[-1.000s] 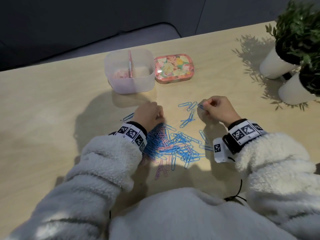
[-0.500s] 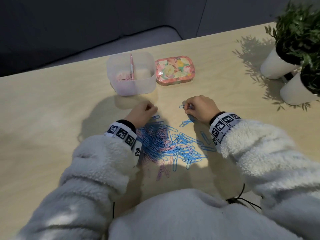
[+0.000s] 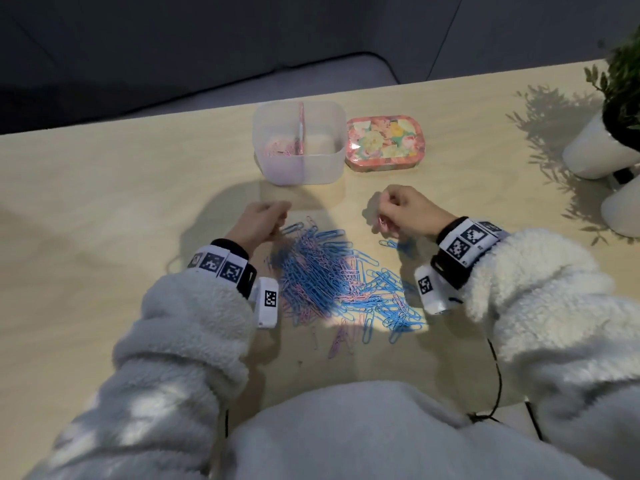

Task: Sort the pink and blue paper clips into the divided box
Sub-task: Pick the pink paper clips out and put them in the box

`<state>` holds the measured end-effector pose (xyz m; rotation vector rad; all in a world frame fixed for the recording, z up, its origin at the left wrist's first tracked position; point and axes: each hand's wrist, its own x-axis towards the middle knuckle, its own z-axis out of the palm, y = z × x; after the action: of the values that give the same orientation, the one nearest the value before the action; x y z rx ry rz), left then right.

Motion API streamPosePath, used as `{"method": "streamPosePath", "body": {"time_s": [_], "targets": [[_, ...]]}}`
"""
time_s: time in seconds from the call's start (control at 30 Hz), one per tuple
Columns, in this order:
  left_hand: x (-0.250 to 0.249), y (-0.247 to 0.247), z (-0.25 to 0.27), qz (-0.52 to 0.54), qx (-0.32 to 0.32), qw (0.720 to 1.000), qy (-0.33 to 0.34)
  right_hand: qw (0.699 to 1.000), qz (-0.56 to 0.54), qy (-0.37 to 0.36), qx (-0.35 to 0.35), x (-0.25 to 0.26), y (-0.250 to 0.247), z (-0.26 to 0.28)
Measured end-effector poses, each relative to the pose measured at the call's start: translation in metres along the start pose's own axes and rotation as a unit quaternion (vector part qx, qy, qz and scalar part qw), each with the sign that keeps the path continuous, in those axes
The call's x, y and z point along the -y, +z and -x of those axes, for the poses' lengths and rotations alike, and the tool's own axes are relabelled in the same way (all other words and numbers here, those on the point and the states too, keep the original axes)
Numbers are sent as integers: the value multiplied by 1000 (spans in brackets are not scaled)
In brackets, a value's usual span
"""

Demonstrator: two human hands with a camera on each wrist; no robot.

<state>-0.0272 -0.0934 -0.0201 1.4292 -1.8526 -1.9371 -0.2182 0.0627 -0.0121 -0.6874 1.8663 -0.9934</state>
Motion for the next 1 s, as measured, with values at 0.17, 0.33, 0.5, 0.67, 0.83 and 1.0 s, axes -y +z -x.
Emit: {"method": "streamPosePath", "body": {"time_s": [0.17,0.33,0.5,0.67,0.83,1.0], "targets": [[13,-12,5,-253,-33,962,95,999,-7,1,52,18,52,-12],[24,-3,13,-352,-29,928,119,911,395,-100,62,13,80,-15],[33,-14,15,-346,-1,933,96,938,342,-44,21,1,57,-14],[28,-10,10,-320,-74,936,125,915,391,-100,24,7,64,-14],[21,-2,1,-371,-104,915,120,906,417,-75,19,7,61,-20],[21,-6,-2,-371,-129,912,119,942,327,-29,-73,5,44,-13]]}}
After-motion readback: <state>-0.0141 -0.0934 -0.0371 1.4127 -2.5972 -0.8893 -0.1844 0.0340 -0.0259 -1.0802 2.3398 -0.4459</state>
